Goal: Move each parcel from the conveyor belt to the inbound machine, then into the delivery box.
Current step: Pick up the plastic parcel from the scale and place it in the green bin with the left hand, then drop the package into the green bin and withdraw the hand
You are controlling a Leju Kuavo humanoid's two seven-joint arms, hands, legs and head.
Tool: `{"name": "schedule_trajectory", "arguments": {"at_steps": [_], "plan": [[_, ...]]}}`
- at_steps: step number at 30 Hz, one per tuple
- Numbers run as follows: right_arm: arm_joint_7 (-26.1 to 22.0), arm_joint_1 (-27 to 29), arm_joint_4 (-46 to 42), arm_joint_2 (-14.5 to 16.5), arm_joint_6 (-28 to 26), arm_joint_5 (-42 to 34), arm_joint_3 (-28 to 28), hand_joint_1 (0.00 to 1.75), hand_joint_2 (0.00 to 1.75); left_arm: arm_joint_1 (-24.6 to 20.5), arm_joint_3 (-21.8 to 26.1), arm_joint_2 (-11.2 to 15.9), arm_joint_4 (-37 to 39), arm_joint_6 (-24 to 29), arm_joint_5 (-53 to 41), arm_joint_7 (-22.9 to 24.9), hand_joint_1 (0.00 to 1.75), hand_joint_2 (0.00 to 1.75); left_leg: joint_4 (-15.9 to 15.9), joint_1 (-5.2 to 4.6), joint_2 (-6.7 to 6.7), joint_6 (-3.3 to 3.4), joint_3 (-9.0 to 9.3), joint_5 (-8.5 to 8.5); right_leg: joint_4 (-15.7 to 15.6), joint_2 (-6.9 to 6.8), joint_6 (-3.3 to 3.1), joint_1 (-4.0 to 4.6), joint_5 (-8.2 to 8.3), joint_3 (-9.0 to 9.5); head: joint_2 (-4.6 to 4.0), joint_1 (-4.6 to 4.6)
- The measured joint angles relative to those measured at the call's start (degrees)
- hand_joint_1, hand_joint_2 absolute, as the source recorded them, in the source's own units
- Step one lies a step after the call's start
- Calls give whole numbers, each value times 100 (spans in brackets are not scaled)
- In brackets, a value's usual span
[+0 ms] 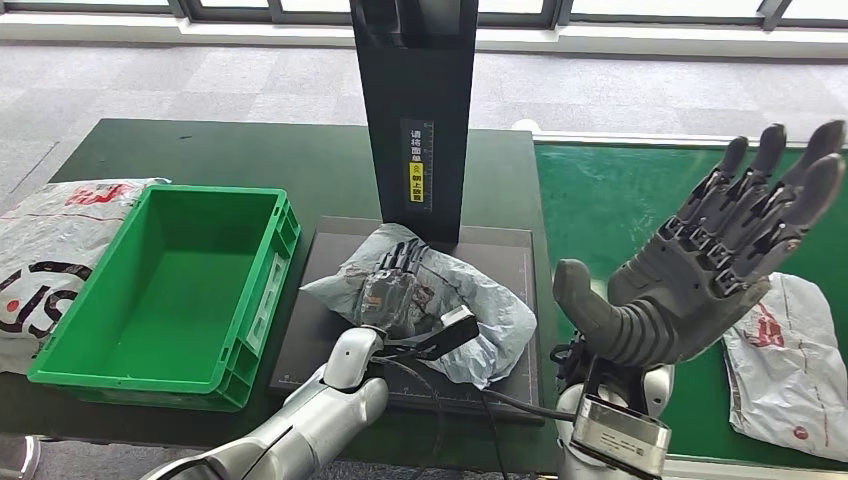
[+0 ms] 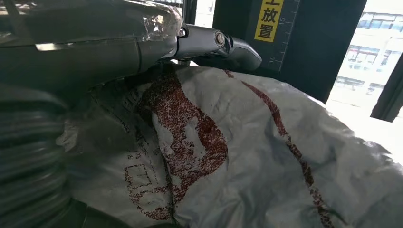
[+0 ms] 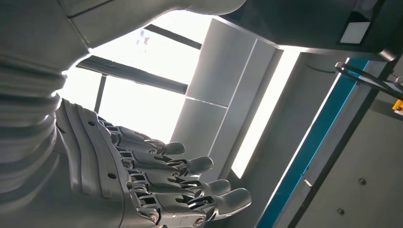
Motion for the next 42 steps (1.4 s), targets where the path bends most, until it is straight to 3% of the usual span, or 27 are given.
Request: {"name": "schedule_trajectory", "arguments": {"at_steps": [1,5,14,21,24,29,35,42], "plan": [[0,1,9,0,0,-4,0,0,175,-16,-54,12,18,-21,-137,177,175,175,0,0,0,0,0,0,0,0,0,0,0,0,0,0],[0,1,33,0,0,-11,0,0,175,-65,-188,64,68,-92,-465,541,175,175,0,0,1,0,2,0,0,0,0,0,0,0,0,0],[-1,213,52,-48,0,2,0,0,175,-90,-220,157,83,-145,-815,615,175,175,0,1,0,0,2,0,1,0,0,0,0,3,0,0],[-2,312,52,-73,0,45,0,0,175,53,-147,288,-243,455,-1045,404,175,175,0,1,1,-1,2,0,2,1,0,1,0,1,0,-2],[-2,313,52,-74,0,30,0,0,175,427,149,350,-1132,593,-1633,26,175,175,0,1,0,-1,-1,1,2,2,0,1,0,-3,0,-2],[-1,312,52,-76,0,-49,-2,0,175,1096,1213,170,-3337,626,-2069,-1430,175,175,0,0,12,0,-15,-1,3,19,0,0,0,-22,0,-1],[-1,312,52,-76,0,-62,-4,0,175,1395,1937,40,-4704,645,-1984,-1775,175,175,0,3,10,-1,-19,-1,5,14,-1,1,0,-23,0,-2],[0,317,54,-77,0,-114,-24,0,175,1695,2459,41,-6570,647,-1323,-2651,175,175,0,4,8,-2,-23,1,10,12,-2,2,0,-30,0,-2]]}}
